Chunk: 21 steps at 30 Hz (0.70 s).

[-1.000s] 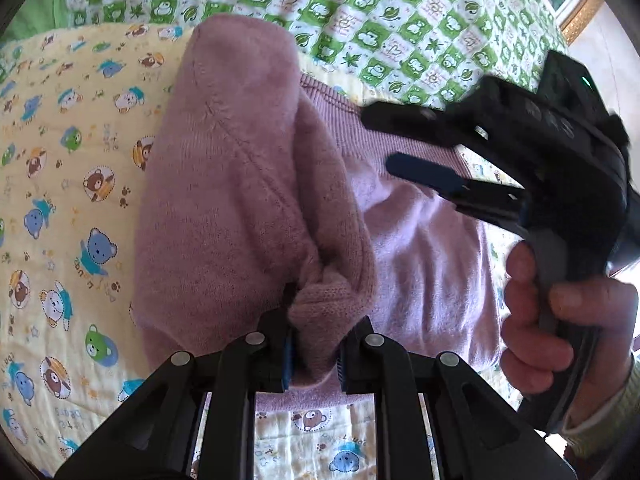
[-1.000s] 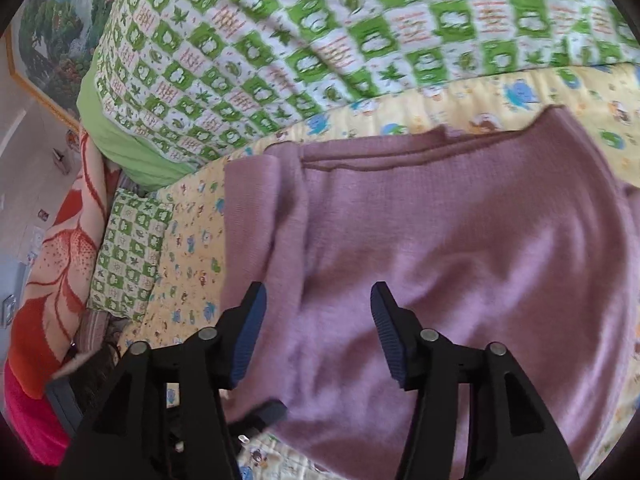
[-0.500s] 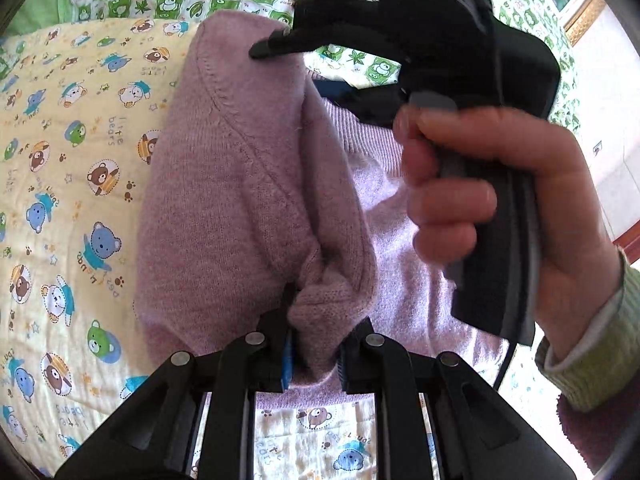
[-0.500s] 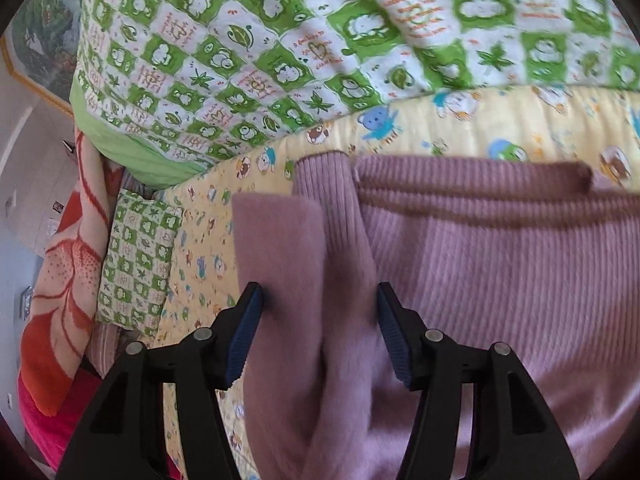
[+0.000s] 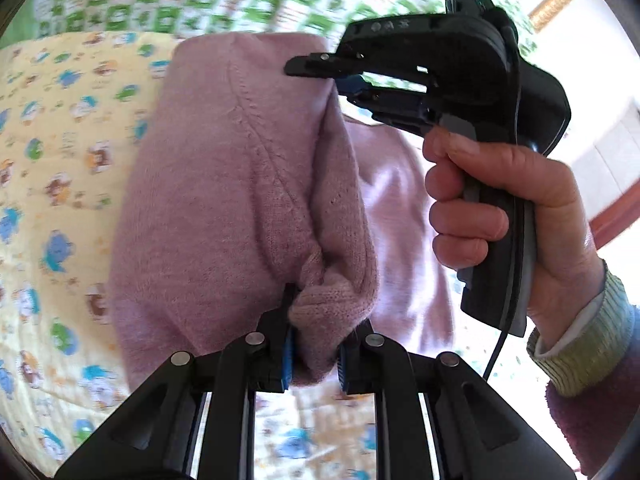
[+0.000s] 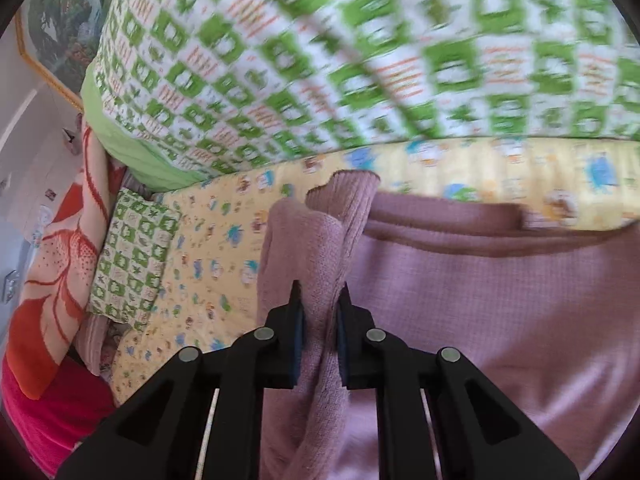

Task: Fold small clothes

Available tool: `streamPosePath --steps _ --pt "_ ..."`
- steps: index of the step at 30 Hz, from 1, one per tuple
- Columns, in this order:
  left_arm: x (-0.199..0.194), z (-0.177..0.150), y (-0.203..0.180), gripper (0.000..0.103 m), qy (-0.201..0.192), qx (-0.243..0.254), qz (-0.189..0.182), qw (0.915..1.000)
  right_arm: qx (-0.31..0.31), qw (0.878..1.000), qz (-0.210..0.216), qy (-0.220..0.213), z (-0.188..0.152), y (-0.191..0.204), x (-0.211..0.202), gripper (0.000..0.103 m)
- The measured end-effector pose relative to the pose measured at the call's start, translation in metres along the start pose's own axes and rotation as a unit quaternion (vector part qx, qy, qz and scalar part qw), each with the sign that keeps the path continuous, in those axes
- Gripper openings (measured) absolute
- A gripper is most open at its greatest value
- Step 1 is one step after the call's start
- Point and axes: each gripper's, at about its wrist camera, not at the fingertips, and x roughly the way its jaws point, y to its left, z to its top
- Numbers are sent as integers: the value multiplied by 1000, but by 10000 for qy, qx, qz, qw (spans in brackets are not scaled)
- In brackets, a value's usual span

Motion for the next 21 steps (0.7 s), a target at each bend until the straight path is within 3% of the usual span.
streamPosePath --steps 10,15,21 --pt "35 -8 -95 15 405 1032 -680 9915 435 9954 -698 -493 -19 -77 -92 15" --pt "57 -12 -112 15 644 1164 -768 9881 540 9926 -922 -585 -28 -100 -113 14" --pt "94 0 -106 15 984 1196 -656 9858 659 9891 -1244 -433 -46 -131 -111 14"
